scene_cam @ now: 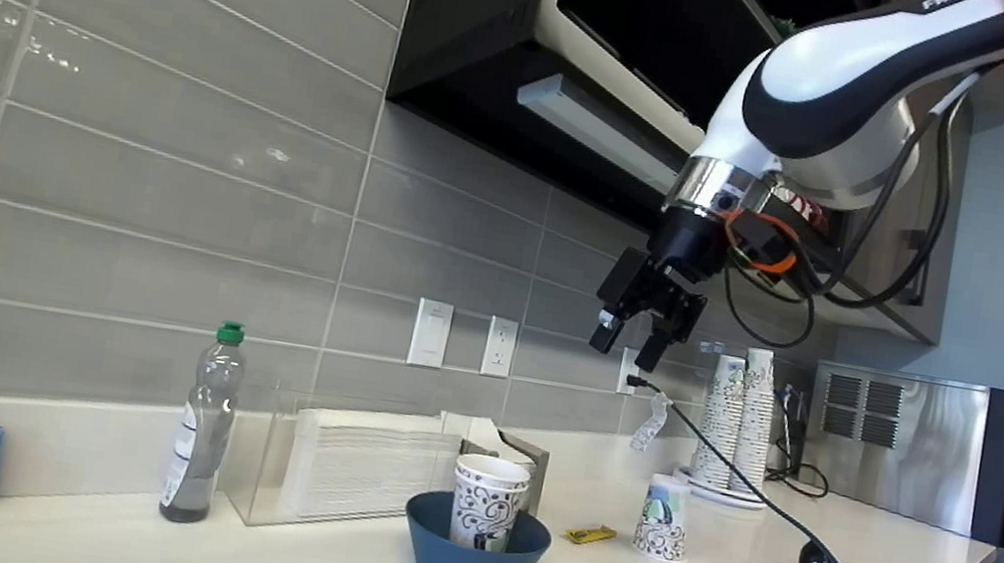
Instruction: Stack the two cups on the left together then put them in the blue bowl.
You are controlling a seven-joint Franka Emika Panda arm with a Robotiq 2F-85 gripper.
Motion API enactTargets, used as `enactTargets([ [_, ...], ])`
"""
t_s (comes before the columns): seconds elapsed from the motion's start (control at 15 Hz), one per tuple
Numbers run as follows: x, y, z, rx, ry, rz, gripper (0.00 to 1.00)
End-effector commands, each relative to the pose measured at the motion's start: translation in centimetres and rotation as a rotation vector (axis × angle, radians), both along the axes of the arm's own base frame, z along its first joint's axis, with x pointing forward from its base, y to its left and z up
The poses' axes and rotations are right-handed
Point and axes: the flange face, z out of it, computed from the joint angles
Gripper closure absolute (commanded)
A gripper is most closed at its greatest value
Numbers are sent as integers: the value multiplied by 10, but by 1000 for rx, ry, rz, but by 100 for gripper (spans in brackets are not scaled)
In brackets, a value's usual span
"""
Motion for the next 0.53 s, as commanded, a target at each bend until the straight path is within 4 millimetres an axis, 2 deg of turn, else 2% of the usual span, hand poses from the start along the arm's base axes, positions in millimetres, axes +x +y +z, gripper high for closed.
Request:
enactTargets([
  [0.0, -32, 6, 4, -15, -41, 42, 0],
  [0.07, -13, 3, 4, -5, -10, 17, 0],
  [0.27, -26, 6, 6, -7, -21, 27, 0],
  [0.47, -27, 6, 4, -8, -21, 28, 0],
])
